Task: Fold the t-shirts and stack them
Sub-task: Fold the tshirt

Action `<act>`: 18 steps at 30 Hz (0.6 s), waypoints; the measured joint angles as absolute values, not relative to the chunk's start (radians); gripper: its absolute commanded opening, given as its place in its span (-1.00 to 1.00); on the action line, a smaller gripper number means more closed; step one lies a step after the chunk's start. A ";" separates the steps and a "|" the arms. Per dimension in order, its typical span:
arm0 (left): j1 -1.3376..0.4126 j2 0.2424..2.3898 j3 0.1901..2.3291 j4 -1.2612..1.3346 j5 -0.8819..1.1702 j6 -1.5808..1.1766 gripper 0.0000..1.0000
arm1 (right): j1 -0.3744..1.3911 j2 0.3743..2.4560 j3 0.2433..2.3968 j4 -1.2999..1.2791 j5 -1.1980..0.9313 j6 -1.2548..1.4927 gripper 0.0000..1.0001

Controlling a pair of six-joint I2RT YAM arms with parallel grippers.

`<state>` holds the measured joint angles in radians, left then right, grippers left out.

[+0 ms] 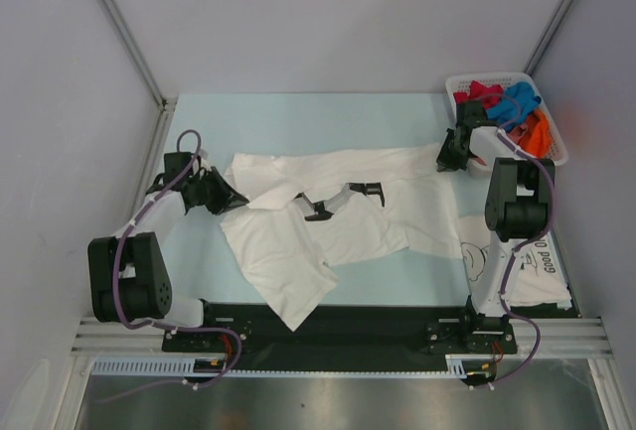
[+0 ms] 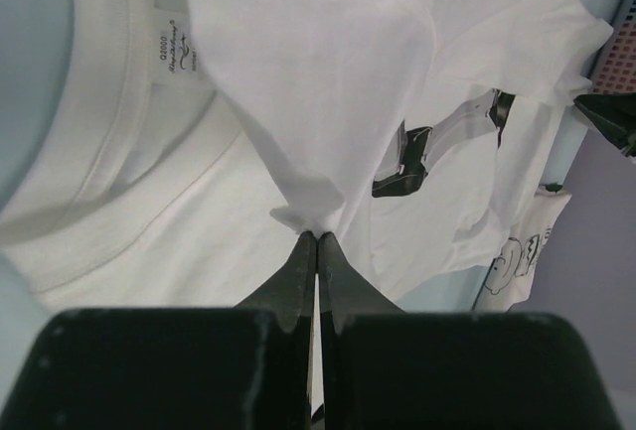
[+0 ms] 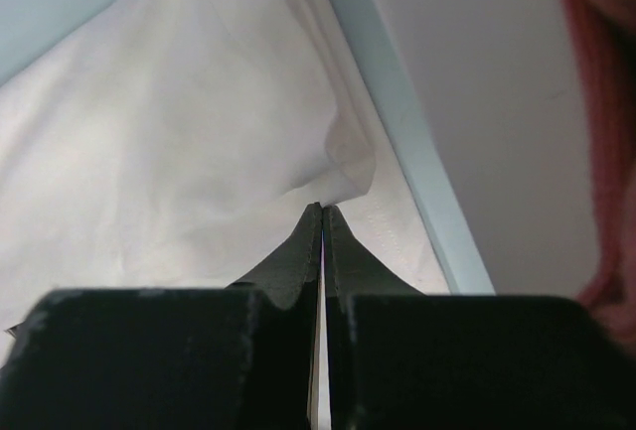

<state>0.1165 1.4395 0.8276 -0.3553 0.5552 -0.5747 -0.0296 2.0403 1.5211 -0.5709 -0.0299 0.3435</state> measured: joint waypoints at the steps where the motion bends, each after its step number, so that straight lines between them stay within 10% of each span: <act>1: 0.112 1.432 0.824 -0.355 0.556 -0.578 -0.99 | -0.030 2.041 1.523 -0.571 -0.028 0.343 -1.00; 18: 0.023 1.414 0.797 -0.335 0.557 -0.632 -0.99 | -0.030 2.053 1.534 -0.571 -0.015 0.339 -1.00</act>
<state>0.0227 1.4139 0.7967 -0.3351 0.5571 -0.6315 -0.0299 2.0533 1.5337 -0.5713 -0.0147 0.3386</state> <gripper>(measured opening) 0.006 0.009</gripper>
